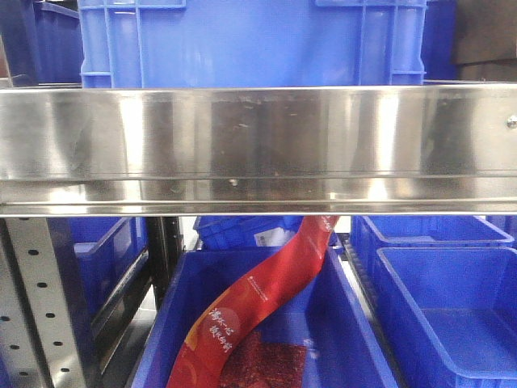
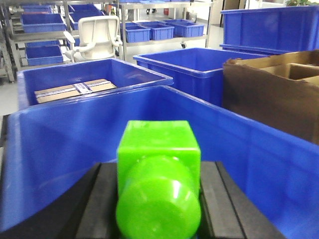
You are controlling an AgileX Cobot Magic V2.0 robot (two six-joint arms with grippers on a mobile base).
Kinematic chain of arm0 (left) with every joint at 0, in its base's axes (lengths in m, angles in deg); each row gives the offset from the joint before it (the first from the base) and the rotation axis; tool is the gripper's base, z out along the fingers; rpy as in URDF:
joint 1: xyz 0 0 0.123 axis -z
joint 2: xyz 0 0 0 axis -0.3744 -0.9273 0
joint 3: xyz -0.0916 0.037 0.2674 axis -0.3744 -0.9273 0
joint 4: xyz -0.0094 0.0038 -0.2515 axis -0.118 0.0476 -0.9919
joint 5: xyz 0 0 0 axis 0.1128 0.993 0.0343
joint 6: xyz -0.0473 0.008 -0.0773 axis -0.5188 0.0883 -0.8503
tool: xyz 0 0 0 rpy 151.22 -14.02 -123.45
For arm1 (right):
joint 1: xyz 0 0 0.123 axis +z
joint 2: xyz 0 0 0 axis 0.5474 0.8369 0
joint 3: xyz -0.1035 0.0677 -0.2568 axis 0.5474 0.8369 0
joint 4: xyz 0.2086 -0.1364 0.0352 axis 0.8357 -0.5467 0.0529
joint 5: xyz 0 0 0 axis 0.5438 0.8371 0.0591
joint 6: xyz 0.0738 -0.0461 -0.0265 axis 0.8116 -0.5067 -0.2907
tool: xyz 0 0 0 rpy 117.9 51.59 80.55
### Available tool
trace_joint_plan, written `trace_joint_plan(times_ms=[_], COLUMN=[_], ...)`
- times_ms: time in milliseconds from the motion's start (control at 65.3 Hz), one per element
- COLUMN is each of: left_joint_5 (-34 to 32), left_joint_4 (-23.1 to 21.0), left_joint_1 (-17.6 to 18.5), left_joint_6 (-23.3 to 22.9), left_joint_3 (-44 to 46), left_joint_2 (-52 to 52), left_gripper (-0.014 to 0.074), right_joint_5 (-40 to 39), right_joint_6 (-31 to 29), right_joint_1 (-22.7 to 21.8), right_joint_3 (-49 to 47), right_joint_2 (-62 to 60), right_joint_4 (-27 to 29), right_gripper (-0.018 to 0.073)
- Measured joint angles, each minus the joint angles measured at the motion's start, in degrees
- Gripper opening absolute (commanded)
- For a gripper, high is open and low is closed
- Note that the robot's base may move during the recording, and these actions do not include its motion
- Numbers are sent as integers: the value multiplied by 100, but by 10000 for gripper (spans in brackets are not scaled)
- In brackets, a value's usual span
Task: Grab block from conveyor and place in blue bin
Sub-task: 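Open both grippers to drop the blocks into the bin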
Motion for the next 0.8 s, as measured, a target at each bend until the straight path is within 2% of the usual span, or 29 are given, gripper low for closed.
trace_joint_plan(times_ms=[107, 199, 245, 291, 368, 429, 490, 567, 658, 750, 796], left_joint_5=[120, 162, 162, 162, 162, 162, 151, 151, 151, 142, 142], left_joint_4=[0, -11, -11, -11, -11, -34, -125, -258, -298, -320, -320], left_joint_1=[0, 0, 0, 0, 0, 0, 0, 0, 0, 0, 0], left_joint_6=[0, 0, 0, 0, 0, 0, 0, 0, 0, 0, 0], left_joint_3=[568, 779, 820, 831, 844, 857, 857, 857, 857, 857, 857], left_joint_2=[-644, -944, -1030, -1073, -1096, -1096, -1096, -1096, -1096, -1096, -1096], left_gripper=[-85, 42, 134, 216, 338, 344, 312, 207, 92, -36, -99], right_joint_5=[-153, -234, -290, -349, -360, -361, -375, -456, -527, -539, -539], right_joint_6=[0, 0, 0, 0, 0, 0, 0, 0, 0, 0, 0], right_joint_1=[110, 130, 130, 130, 130, 130, 130, 130, 130, 82, 44], right_joint_3=[-474, -750, -824, -851, -871, -886, -886, -897, -897, -897, -897], right_joint_2=[664, 1195, 1416, 1564, 1745, 1807, 1824, 1824, 1824, 1772, 1708], right_joint_4=[0, 0, 24, 128, 454, 648, 772, 837, 859, 859, 859], right_gripper=[-157, -73, 4, 119, 354, 454, 503, 491, 424, 224, 82])
